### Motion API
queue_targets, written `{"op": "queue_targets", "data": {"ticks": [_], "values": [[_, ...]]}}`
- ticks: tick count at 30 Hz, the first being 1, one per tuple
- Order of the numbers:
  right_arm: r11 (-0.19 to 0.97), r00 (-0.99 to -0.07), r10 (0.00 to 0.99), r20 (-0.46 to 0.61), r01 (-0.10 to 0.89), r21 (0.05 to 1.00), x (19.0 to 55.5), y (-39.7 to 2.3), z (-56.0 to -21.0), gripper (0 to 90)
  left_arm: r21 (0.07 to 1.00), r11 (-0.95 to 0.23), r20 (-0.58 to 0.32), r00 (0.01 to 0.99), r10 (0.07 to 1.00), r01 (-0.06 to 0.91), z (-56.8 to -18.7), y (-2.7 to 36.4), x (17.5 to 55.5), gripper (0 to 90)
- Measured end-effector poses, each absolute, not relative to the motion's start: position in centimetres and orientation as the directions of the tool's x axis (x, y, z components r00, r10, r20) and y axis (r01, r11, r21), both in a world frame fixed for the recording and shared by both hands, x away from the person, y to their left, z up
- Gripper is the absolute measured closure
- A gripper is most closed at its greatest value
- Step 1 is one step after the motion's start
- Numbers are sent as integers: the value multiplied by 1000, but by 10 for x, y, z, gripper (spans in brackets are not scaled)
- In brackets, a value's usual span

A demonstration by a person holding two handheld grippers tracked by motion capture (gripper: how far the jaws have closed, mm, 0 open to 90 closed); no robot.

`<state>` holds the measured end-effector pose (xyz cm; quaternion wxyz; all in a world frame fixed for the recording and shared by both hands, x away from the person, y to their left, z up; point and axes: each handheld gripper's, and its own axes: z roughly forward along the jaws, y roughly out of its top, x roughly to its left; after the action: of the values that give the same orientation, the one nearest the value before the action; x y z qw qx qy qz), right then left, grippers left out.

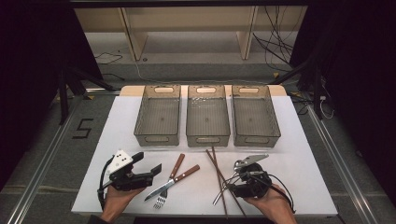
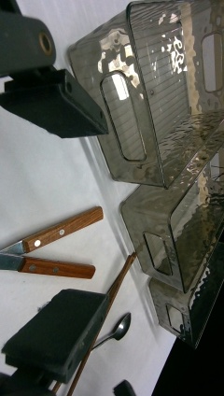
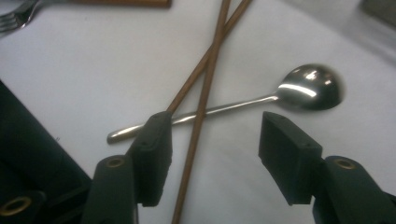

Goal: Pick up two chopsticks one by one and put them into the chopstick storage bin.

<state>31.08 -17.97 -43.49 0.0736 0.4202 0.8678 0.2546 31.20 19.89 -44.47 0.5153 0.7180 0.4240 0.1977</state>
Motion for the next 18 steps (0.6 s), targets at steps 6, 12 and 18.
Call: {"op": "queue_targets", "data": {"ticks": [6,12,18], "values": [[542,-644,758,107,712,447,312,-174,-447,542,908,-107,-154,562,813,405,-444,200,312,152],[558,-649,753,110,718,415,312,-171,-454,609,908,-108,-153,561,813,405,-444,200,312,152],[570,-649,755,96,721,393,312,-167,-458,671,908,-108,-154,563,812,405,-444,200,312,152]]}}
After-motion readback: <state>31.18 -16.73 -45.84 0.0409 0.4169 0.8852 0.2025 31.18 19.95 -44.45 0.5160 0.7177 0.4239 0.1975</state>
